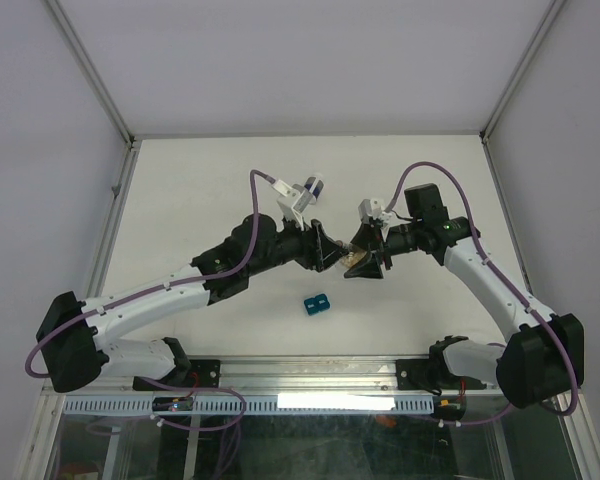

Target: Sort the pills into containers

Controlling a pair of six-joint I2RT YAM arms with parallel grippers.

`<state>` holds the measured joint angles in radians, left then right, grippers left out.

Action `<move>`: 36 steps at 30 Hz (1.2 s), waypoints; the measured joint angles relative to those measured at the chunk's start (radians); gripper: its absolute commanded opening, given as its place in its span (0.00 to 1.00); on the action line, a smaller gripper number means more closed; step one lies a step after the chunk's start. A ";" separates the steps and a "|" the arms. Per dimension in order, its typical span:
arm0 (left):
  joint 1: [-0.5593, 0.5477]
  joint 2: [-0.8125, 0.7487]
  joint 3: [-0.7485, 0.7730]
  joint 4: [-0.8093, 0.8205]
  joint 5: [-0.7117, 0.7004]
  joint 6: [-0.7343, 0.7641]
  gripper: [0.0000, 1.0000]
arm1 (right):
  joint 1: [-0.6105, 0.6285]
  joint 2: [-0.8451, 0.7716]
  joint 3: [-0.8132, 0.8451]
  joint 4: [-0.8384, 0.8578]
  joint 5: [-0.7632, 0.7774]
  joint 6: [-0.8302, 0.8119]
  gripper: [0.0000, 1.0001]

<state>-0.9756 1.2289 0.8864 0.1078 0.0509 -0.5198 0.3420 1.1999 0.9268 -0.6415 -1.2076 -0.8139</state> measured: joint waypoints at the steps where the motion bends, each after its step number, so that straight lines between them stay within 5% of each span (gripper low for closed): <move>1: 0.000 0.002 0.004 -0.004 0.002 0.000 0.50 | 0.000 0.001 0.000 -0.001 0.003 0.000 0.00; 8: 0.000 0.007 0.018 -0.012 0.032 0.015 0.21 | 0.000 0.003 0.000 -0.001 0.007 0.000 0.00; 16: 0.016 0.016 0.020 0.005 0.132 0.127 0.18 | 0.000 0.003 0.000 -0.013 0.009 -0.014 0.00; 19: 0.028 0.017 0.018 0.020 0.217 0.261 0.39 | 0.000 0.002 0.000 -0.017 0.000 -0.026 0.00; 23: 0.045 0.008 -0.003 0.037 0.364 0.524 0.96 | 0.001 0.002 0.000 -0.031 -0.016 -0.028 0.00; 28: 0.057 -0.062 -0.084 0.091 0.421 0.636 0.99 | 0.001 0.002 0.003 -0.027 -0.013 -0.021 0.00; 33: 0.095 -0.166 -0.125 0.177 0.304 0.540 0.99 | 0.000 0.002 0.003 -0.025 -0.012 -0.021 0.00; 36: 0.100 -0.195 -0.125 0.203 0.244 0.440 0.90 | 0.000 0.002 0.003 -0.025 -0.012 -0.021 0.00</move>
<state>-0.8761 1.0344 0.7616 0.3107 0.2947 -0.0795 0.3420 1.2018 0.9295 -0.6662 -1.2194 -0.8349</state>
